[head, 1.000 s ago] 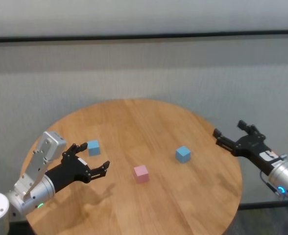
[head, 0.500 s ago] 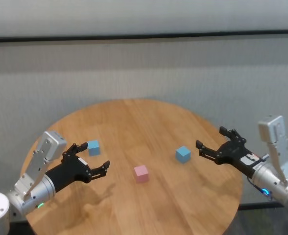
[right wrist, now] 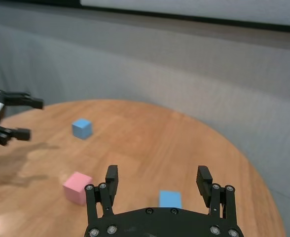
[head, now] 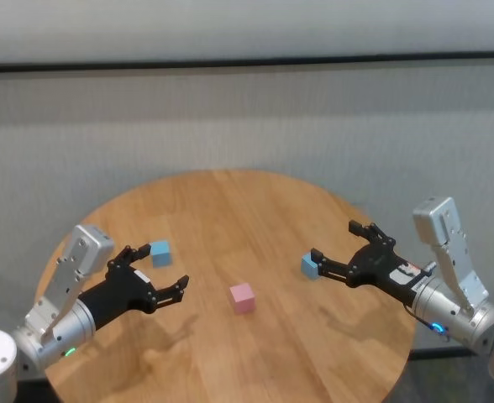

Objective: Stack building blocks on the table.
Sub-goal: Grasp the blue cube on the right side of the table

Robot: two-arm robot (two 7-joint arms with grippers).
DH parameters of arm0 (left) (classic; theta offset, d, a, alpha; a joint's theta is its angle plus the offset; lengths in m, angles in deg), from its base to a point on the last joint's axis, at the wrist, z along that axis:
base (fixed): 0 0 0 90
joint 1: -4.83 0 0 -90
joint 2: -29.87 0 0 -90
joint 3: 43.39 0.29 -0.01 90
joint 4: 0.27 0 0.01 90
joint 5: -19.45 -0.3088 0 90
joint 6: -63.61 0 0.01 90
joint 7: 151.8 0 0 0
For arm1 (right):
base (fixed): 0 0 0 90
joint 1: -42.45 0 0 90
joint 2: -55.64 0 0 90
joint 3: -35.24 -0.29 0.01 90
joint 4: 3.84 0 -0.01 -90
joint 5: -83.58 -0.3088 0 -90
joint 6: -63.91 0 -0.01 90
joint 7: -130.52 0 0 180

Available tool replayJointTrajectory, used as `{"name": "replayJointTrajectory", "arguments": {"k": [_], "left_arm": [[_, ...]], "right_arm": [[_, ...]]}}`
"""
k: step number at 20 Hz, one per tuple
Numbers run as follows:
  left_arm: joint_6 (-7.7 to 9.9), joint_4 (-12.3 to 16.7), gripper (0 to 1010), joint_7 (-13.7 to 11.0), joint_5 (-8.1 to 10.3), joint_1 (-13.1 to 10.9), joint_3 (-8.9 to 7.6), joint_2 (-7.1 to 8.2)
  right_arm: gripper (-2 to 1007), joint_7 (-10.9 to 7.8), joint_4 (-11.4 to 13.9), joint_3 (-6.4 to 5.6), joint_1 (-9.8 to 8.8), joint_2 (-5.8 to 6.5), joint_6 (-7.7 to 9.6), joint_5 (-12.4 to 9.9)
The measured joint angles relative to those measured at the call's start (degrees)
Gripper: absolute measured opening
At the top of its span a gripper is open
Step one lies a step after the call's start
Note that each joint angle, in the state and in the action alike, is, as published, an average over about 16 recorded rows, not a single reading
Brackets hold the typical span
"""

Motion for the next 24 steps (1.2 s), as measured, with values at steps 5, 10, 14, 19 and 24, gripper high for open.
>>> {"name": "replayJointTrajectory", "arguments": {"k": [5,10,14,19,24], "left_arm": [[0.00,0.0,1000,0.0,0.00,0.0,0.00,-0.01],[-0.01,0.0,1000,0.0,0.00,0.0,0.00,-0.01],[0.00,0.0,1000,0.0,0.00,0.0,0.00,-0.01],[0.00,0.0,1000,0.0,0.00,0.0,0.00,-0.01],[0.00,0.0,1000,0.0,0.00,0.0,0.00,-0.01]], "right_arm": [[1001,-3.24,0.1,-0.25,0.21,0.23,0.18,-0.6],[1001,-6.09,0.0,-0.66,0.20,0.72,0.36,-1.2],[1001,-7.72,-0.4,-0.81,0.22,0.98,0.47,-1.3],[1001,-9.03,-1.6,-0.84,0.58,0.62,0.35,-0.9],[1001,-9.51,-3.2,-0.56,1.43,-0.51,-0.03,0.1]]}}
